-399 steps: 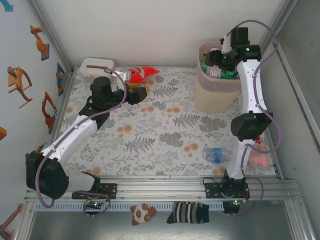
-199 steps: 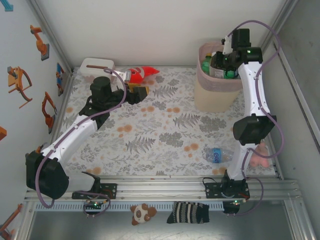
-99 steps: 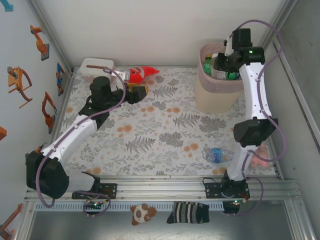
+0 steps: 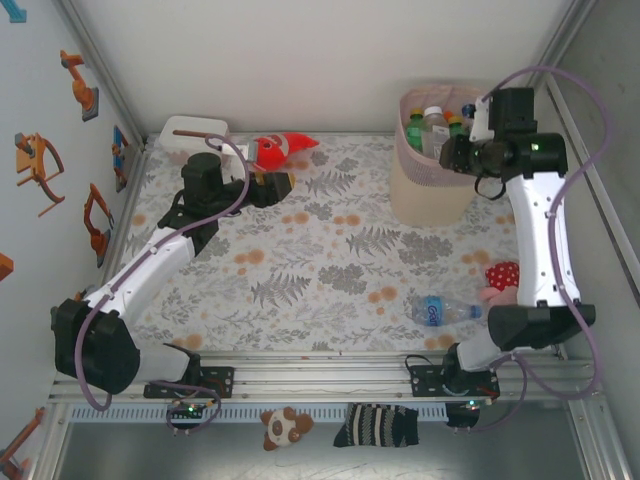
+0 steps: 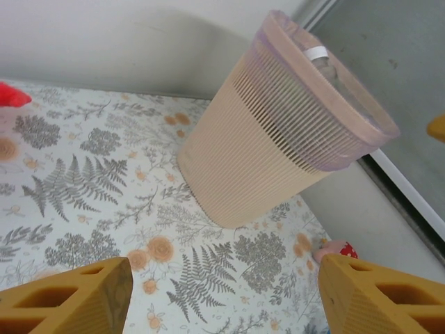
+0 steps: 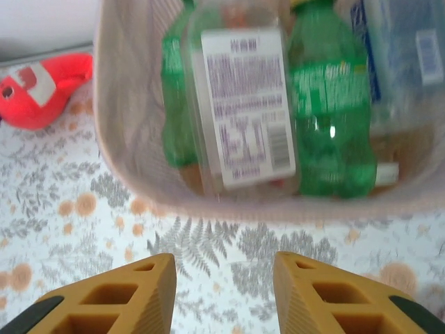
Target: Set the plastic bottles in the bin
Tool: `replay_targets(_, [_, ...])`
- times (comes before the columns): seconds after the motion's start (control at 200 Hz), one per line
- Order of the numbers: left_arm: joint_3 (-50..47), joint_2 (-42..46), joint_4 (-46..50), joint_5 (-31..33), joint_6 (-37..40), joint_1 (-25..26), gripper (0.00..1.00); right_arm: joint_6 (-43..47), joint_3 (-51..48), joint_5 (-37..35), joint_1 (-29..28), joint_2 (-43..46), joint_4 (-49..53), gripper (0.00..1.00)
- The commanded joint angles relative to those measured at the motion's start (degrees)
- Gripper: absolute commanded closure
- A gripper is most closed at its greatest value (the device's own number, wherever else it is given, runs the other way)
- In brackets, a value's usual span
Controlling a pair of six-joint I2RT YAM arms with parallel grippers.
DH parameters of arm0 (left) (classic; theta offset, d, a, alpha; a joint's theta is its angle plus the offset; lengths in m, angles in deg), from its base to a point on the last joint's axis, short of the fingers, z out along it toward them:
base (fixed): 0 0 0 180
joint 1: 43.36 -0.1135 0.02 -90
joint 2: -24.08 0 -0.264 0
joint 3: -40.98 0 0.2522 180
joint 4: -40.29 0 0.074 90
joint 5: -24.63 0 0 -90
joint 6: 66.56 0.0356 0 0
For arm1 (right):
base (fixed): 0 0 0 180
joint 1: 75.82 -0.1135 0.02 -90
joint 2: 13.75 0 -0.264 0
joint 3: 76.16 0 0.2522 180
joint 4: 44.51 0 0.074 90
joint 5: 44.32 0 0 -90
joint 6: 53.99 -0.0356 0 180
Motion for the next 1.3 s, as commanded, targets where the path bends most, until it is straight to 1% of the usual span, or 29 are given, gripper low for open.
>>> replay_targets(0.0, [1.7,0.1,3.4,-0.1,-1.2,-0.4,0.29,-1.7,-7.0,1.1,0.2,5.9,-1.6,0.58])
replay_targets(0.08, [2.3,-0.4,5.9,-1.0,-0.8,-0.5,0.29,-2.1,-13.1,1.4,0.2,9.9,-1.8,0.56])
replay_targets(0.165, [2.8,-0.9,8.6,-1.6,0.0,-0.6,0.29,-5.1,-19.9,-0.4,0.2,13.6,-2.7,0.48])
replay_targets(0.205, [2.8,-1.0,9.5,-1.8,0.2,-0.5,0.29,-8.4,-23.4,-1.6,0.2,15.3,-3.6,0.41])
replay_targets(0.28, [2.7,-1.1,10.4,-2.1,0.5,-0.5,0.29,-14.0,-30.3,-1.5,0.2,18.6,-7.0,0.37])
replay_targets(0.426, [2.7,-1.7,11.3,-2.6,0.6,-0.6,0.29,-29.9,-42.3,-2.8,0.3,24.8,-10.4,0.35])
replay_targets(0.476, [2.7,-1.8,11.6,-2.6,0.5,-0.6,0.29,-34.4,-46.2,-3.0,0.3,26.8,-10.9,0.34])
replay_targets(0.546, [2.4,-2.0,12.2,-2.1,0.3,-0.6,0.29,-39.4,-50.5,-4.3,0.3,29.0,-11.0,0.32])
replay_targets(0.711, [1.4,-2.4,10.9,-1.4,-1.1,-0.6,0.30,-47.7,-57.9,-6.7,0.4,30.7,-8.4,0.24])
replay_targets(0.861, [1.2,-2.1,10.5,-0.6,-2.0,-0.5,0.30,-54.0,-63.0,-7.3,0.8,31.0,-8.0,0.08])
replay_targets(0.926, [1.1,-2.0,10.6,-0.3,-1.9,-0.6,0.30,-56.9,-65.5,-7.5,1.5,31.8,-7.9,0.05])
replay_targets(1.057, [0.7,-1.7,10.6,0.1,-2.3,-0.6,0.30,-61.2,-70.4,-7.4,4.5,33.6,-8.8,0.01])
replay_targets(1.202, [0.6,-2.1,9.9,0.2,-3.1,-0.6,0.30,-61.2,-74.1,-5.1,8.8,32.8,-12.6,0.01])
replay_targets(1.297, [0.6,-2.3,9.2,0.0,-3.7,-0.6,0.29,-61.2,-75.5,-4.3,10.4,31.6,-14.3,0.01])
